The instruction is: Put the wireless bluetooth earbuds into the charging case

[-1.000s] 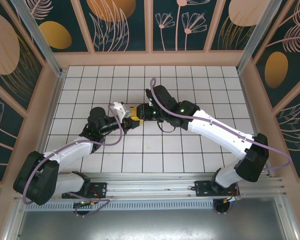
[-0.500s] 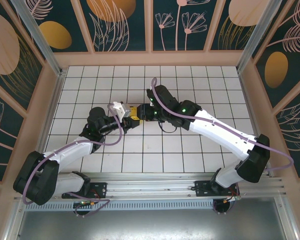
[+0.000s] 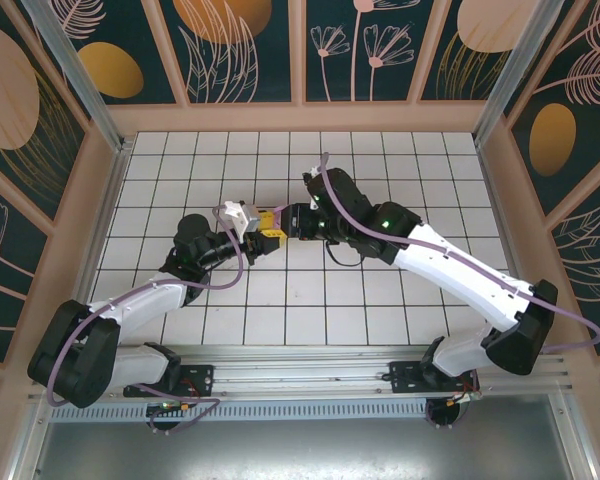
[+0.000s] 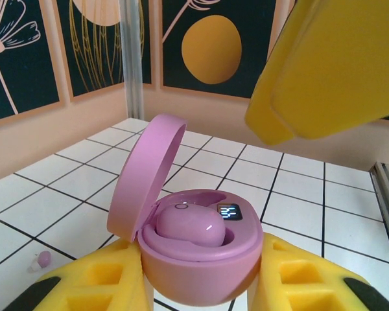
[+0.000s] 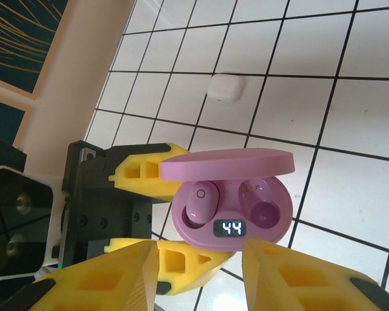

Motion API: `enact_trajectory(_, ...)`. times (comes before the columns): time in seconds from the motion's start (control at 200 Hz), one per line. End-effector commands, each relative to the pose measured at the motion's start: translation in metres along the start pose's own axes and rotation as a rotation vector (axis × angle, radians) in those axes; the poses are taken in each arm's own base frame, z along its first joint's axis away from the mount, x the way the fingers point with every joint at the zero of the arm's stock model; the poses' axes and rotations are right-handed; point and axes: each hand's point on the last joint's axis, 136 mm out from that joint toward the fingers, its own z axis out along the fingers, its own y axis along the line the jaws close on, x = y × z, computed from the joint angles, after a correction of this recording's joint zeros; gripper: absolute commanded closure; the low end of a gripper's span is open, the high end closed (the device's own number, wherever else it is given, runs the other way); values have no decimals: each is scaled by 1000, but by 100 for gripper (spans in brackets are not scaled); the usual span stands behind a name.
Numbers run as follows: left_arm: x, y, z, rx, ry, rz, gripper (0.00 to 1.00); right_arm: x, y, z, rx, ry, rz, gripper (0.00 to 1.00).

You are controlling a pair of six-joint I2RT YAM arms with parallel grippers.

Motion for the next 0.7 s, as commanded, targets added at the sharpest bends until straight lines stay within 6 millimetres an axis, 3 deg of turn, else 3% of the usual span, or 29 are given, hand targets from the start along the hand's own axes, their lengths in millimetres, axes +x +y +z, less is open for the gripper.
enact_trajectory(0.0, -8, 1, 1, -6, -32, 1, 100, -22, -8, -25, 17, -70, 10, 61)
enact_trajectory(0.195, -6, 2, -2, -23, -35, -15, 100, -54, -56, -33, 61, -115, 64, 61)
enact_trajectory(0.325, -2, 4, -4, -33, -28, -25, 100, -67, -105, -18, 90, -114, 130, 62)
enact_trajectory(0.48, -1, 7, -9, -56, -23, -22, 100, -74, -142, 18, 98, -80, 196, 63)
enact_trajectory(0.696, 0, 10, -12, -82, 0, -5, 100, -76, -182, 94, 99, 8, 295, 65)
